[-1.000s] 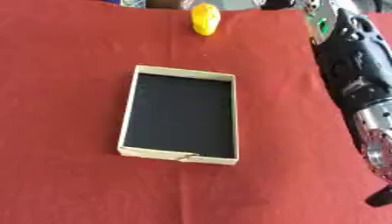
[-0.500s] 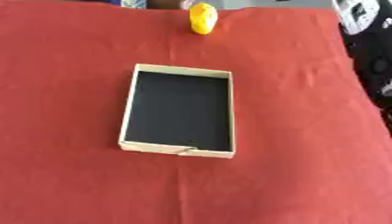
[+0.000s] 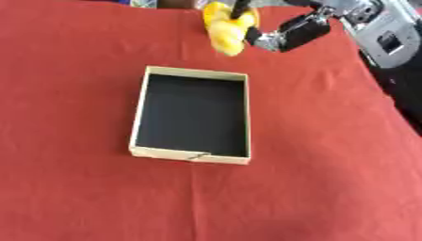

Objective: Pick up objects on the table and place them in the box.

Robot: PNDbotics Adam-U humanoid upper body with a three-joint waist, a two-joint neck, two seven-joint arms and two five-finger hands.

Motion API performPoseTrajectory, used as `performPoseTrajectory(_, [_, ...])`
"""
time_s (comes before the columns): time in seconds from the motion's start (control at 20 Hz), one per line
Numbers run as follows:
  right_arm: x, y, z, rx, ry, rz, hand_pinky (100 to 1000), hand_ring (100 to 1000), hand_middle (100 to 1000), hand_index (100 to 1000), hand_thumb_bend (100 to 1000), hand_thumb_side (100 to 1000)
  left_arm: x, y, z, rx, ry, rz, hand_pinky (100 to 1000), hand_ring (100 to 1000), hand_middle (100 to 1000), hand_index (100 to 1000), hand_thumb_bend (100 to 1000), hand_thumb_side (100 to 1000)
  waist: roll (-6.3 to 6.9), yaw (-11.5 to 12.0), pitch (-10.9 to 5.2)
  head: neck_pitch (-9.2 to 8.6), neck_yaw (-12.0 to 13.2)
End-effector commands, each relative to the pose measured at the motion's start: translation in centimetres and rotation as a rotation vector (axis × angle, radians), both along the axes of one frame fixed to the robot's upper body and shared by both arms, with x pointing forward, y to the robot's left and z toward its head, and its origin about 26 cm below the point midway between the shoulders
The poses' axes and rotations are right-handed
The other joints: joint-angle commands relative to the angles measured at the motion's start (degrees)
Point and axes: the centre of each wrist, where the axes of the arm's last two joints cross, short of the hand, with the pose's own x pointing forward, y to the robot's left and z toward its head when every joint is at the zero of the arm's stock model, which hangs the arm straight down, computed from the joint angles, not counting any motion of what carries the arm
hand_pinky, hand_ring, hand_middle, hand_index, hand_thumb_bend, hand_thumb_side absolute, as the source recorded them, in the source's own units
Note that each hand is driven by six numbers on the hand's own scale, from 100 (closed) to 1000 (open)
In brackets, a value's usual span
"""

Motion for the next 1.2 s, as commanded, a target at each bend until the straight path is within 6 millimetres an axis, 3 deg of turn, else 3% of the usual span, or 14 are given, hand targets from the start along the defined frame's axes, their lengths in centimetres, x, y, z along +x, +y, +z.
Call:
performPoseTrajectory(0.05, [-0.9,0.5,0.6,-0.036,-0.002,0.022,753,732,458,551,100,100,-0.3,0.1,0.6,0.006,-0.017,-0.001,838,841,689,812,100,720,0.28,-0.04,-1.79,0.44,0.35])
performPoseTrajectory(0.2, [-0.4,1.1,-0.8,-0.063,0.031,0.012,750,732,460,554,100,100,-0.3,0.1,0.5,0.001,-0.011,-0.003,837,841,688,811,100,708,0.25,0.05,-2.00,0.65,0.24])
performPoseTrajectory(0.5, [0.9,1.2,-5.7,-0.147,0.082,-0.054,760,749,466,563,100,115,-0.3,-0.1,0.2,-0.014,0.001,-0.009,838,841,686,809,100,713,0.07,0.49,-1.68,0.65,-0.17])
performPoseTrajectory(0.85, [1.3,1.8,-9.1,-0.176,0.116,-0.061,767,771,489,589,100,137,-0.2,-0.3,0.1,-0.025,0.004,-0.019,837,841,685,806,100,716,-0.13,0.91,-0.89,0.45,-0.53])
performPoseTrajectory(1.05, [1.3,1.7,-10.3,-0.229,0.119,-0.072,780,796,549,653,100,116,-0.2,-0.3,0.0,-0.029,0.008,-0.021,838,841,684,805,100,716,-0.16,1.03,-0.51,0.36,-0.54])
performPoseTrajectory(1.15, [1.2,1.5,-10.5,-0.246,0.110,-0.075,795,833,618,712,100,109,-0.2,-0.3,0.0,-0.030,0.009,-0.021,838,841,684,806,100,716,-0.14,1.06,-0.41,0.39,-0.50])
performPoseTrajectory(1.2, [1.2,1.5,-10.6,-0.254,0.104,-0.076,814,881,705,780,100,111,-0.2,-0.3,0.0,-0.030,0.009,-0.020,838,841,683,805,100,717,-0.12,1.05,-0.38,0.41,-0.49])
